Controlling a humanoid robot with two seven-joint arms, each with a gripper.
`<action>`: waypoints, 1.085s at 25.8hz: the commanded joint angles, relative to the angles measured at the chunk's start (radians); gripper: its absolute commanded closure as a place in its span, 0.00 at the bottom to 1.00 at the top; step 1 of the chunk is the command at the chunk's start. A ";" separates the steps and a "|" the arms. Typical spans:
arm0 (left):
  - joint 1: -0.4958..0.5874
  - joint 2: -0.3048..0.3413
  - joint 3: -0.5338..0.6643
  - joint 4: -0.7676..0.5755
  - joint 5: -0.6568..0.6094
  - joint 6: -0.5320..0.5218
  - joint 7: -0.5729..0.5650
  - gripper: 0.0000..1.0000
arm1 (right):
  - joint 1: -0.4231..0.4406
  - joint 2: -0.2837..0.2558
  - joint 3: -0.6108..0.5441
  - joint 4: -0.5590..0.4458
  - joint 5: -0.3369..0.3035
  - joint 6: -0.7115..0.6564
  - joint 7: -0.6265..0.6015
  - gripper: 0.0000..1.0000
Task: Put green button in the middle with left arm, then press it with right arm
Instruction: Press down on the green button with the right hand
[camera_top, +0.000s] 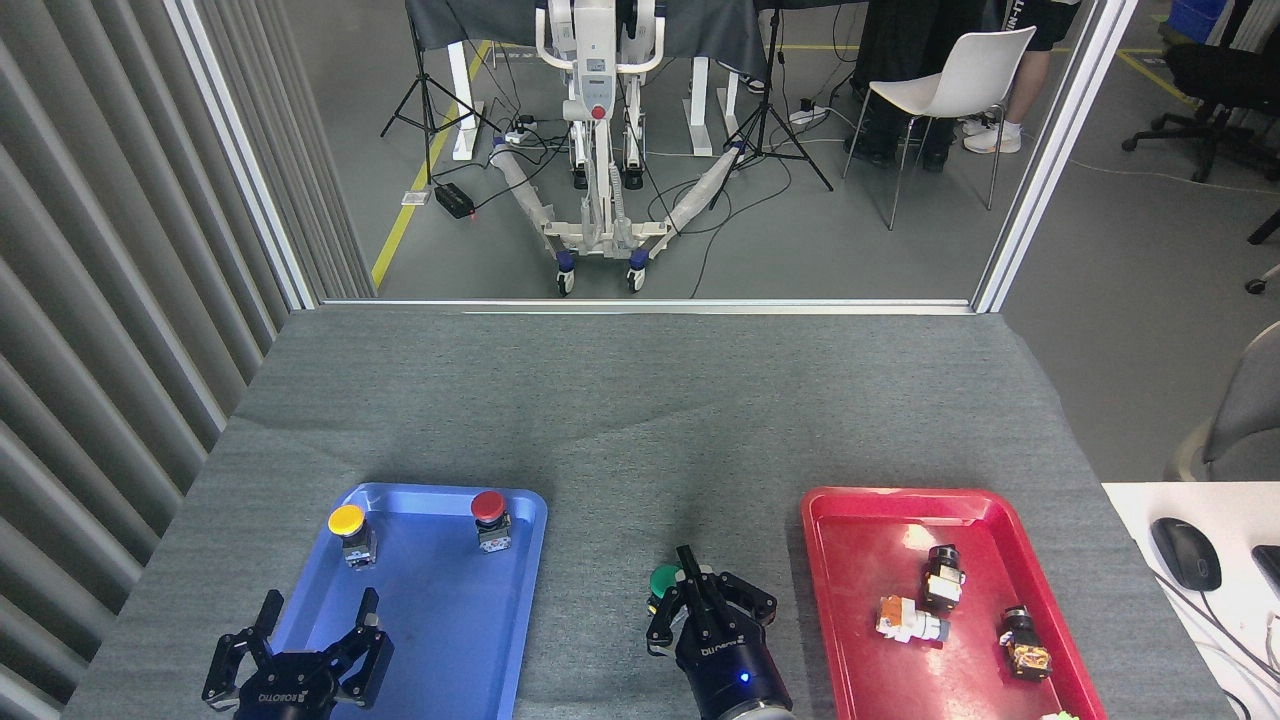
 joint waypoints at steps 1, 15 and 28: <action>-0.003 0.000 0.002 0.005 0.005 -0.001 0.000 0.01 | -0.005 0.000 0.033 0.037 -0.001 0.029 -0.001 1.00; -0.003 0.000 0.004 0.005 0.031 -0.001 -0.002 0.01 | -0.036 0.000 0.068 0.160 -0.001 0.067 -0.010 1.00; -0.002 -0.001 0.005 0.005 0.036 -0.001 0.000 0.01 | -0.039 0.011 0.048 0.100 -0.016 0.073 -0.036 1.00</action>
